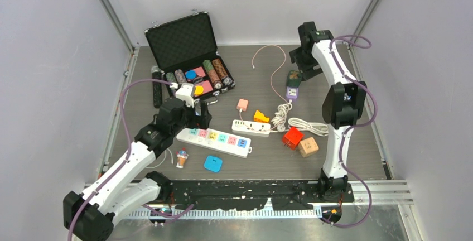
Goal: Insert the plug
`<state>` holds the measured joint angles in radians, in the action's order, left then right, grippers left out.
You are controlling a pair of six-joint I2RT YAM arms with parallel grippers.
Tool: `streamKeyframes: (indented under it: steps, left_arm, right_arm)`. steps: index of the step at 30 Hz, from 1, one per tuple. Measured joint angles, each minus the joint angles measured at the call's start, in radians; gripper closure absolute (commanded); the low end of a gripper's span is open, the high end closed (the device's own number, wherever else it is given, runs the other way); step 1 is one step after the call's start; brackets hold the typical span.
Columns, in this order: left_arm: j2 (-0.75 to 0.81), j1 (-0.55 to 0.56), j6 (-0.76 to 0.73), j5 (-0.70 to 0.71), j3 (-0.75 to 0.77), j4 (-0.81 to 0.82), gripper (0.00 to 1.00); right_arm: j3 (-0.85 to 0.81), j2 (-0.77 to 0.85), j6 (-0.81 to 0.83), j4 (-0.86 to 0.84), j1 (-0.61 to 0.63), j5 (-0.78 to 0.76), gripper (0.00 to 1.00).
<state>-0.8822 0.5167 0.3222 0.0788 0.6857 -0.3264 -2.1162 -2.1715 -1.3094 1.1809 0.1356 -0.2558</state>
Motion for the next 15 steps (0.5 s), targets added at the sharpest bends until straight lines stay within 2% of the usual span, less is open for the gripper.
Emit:
streamKeyframes:
  steps: [10, 15]
  left_arm:
    - [0.049, 0.000, -0.019, 0.019, -0.029, 0.000, 0.04]
    - [0.061, 0.000, -0.020, 0.024, -0.029, 0.000, 0.04]
  right_arm:
    - [0.281, 0.127, 0.541, -0.238, -0.002, 0.014, 0.05]
    - [0.296, 0.124, 0.764, -0.324, -0.002, 0.053, 0.05]
